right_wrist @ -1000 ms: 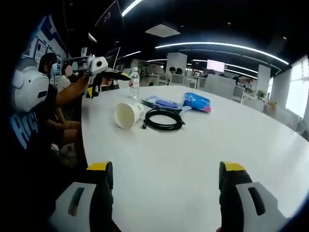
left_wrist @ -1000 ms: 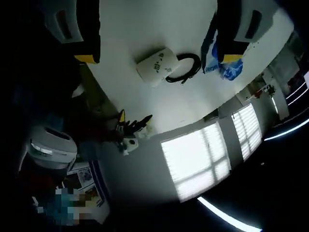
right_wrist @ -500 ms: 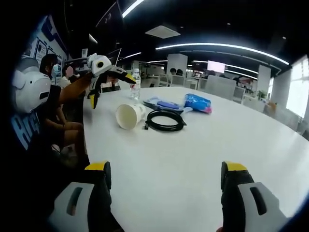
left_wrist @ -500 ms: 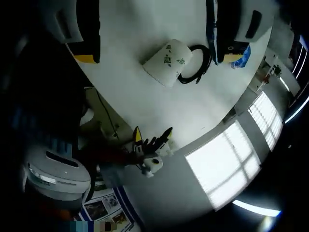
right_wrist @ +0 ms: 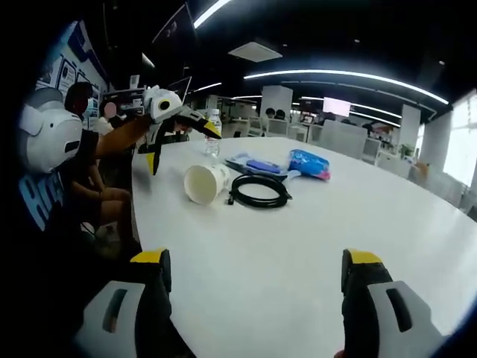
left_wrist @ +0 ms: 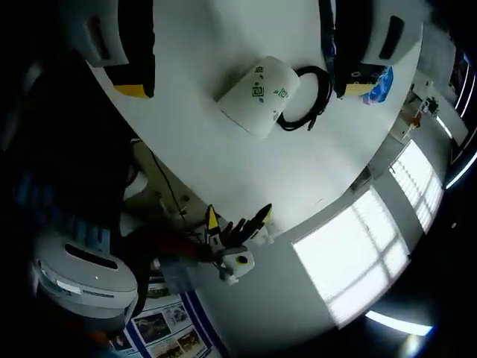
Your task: Arrange the tabletop items into an orderly group along one side of the table until the central work area is clear of visible clutter.
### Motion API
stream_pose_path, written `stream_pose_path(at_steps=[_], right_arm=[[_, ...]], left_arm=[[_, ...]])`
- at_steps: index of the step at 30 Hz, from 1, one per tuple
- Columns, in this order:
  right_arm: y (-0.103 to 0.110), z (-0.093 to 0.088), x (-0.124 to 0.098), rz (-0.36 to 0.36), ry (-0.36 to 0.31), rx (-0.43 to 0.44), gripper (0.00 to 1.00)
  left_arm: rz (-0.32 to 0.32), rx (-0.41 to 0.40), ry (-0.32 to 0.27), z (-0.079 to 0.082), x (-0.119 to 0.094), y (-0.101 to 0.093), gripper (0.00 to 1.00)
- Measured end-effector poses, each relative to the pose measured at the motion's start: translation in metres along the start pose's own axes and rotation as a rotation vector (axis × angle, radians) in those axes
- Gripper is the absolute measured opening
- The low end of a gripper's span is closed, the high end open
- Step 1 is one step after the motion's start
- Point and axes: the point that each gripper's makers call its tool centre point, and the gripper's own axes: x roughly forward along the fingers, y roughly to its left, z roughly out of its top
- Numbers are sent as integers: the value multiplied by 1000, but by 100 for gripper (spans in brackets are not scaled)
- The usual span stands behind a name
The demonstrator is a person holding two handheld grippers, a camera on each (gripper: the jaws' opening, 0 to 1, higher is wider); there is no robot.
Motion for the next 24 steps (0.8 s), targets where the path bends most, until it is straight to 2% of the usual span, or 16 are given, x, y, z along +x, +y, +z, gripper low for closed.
stream_pose_path(at_steps=[14, 24], right_arm=[[1, -1, -4, -1, 5, -3, 90], [1, -2, -3, 1, 3, -2, 89]], left_arm=[[-49, 38, 24, -3, 20, 5, 99], [-53, 89, 56, -9, 28, 4, 91]])
